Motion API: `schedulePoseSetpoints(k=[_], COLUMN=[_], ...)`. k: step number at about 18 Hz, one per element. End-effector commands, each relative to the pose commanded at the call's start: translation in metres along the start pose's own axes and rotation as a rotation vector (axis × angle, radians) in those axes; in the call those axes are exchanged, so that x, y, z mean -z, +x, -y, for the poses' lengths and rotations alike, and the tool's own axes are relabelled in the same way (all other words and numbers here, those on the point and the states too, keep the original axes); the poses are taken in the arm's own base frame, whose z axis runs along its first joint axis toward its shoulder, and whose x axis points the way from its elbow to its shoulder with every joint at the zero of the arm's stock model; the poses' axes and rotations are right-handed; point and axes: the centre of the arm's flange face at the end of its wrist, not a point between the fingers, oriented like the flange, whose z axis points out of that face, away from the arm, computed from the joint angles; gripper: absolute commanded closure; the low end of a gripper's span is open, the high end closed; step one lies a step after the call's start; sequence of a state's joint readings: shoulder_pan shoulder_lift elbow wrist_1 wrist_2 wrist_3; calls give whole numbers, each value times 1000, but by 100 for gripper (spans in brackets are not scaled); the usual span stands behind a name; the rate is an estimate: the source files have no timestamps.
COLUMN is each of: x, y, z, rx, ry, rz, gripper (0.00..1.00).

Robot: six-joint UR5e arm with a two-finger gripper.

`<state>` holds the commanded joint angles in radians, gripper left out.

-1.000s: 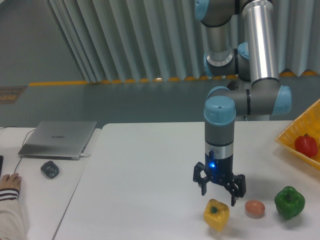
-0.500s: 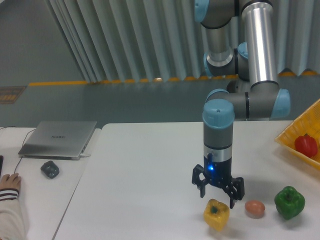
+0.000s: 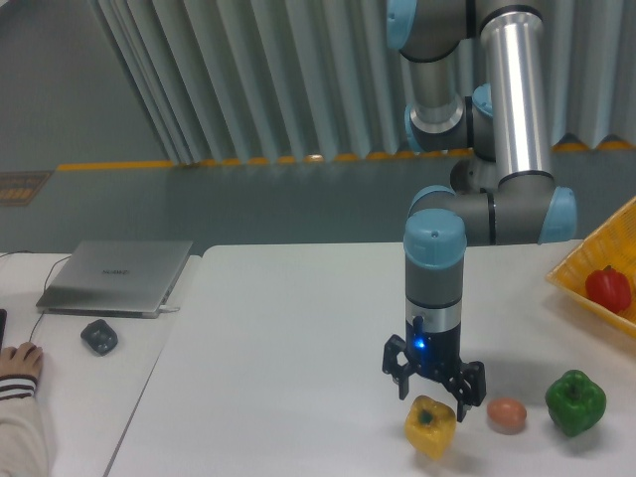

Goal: Place the yellow pepper in a basket
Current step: 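Position the open gripper above the yellow bell pepper, then lower the gripper and close it on the yellow pepper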

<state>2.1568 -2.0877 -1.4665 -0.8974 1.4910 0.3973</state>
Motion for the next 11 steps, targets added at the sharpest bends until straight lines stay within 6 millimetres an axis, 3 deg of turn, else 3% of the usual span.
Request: schedulePoseSetpoints(k=[11], x=[-5], y=[2], z=[4], rx=[0], ry=[-2], rz=[-1], gripper=[0])
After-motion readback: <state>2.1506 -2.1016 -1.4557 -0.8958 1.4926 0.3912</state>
